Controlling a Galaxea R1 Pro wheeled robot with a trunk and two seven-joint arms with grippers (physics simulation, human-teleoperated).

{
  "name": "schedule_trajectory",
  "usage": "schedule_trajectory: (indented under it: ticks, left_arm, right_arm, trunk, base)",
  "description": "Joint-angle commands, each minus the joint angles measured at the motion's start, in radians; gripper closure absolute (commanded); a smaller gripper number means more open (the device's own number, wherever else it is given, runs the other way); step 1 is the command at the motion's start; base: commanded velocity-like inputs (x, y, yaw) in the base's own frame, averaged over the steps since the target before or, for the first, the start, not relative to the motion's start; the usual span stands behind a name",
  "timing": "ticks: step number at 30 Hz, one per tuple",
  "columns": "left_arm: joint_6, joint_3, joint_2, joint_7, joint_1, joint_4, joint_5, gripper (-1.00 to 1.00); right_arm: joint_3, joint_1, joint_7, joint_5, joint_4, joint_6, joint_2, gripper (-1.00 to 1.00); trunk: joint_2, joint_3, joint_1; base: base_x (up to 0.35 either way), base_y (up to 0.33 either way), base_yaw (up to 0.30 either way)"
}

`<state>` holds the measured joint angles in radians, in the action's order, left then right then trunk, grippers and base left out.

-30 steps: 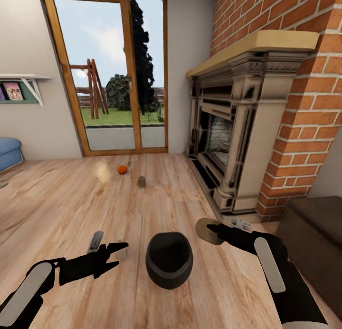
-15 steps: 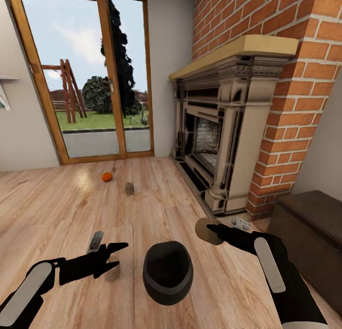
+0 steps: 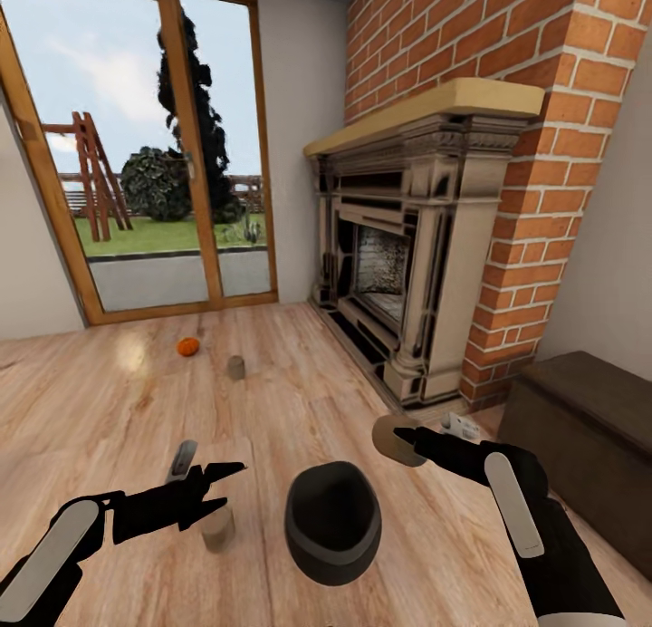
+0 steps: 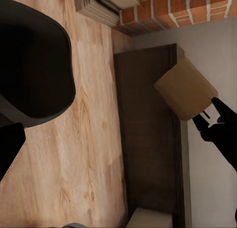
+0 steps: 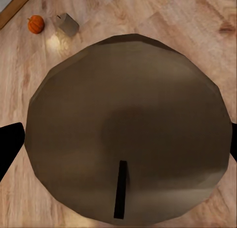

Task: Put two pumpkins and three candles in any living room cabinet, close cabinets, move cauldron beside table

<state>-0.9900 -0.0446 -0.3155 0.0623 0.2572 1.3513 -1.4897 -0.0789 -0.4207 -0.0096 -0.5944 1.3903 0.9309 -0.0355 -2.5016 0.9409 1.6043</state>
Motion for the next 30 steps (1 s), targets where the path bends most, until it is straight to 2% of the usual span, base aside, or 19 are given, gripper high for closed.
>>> schedule_trajectory:
  ticks: [1,8,26,30]
  left_arm:
    - [-0.001,-0.001,-0.001,0.006,0.0,0.0,-0.009,-1.0]
    - [-0.001,0.0,-0.002,0.005,0.0,0.0,-0.009,-1.0]
    - [-0.001,0.0,-0.002,0.005,0.0,0.0,-0.009,-1.0]
    - [-0.001,0.0,-0.002,0.005,0.0,0.0,-0.009,-1.0]
  right_arm:
    - [-0.001,-0.001,-0.003,-0.005,0.001,0.005,0.0,1.0]
    - [-0.001,-0.001,-0.003,-0.005,0.001,0.005,0.0,1.0]
    - [-0.002,-0.001,-0.001,-0.005,-0.034,0.002,0.0,1.0]
    - [-0.001,-0.001,-0.001,-0.003,-0.034,-0.009,-0.001,1.0]
  trunk:
    - [0.0,0.001,0.0]
    - [0.0,0.001,0.0]
    - [0.0,0.001,0.0]
    - [0.0,0.001,0.0]
  base:
    - [-0.076,0.288,-0.014]
    - [-0.172,0.285,-0.023]
    - [-0.01,0.204,-0.244]
    - [0.0,0.268,-0.086]
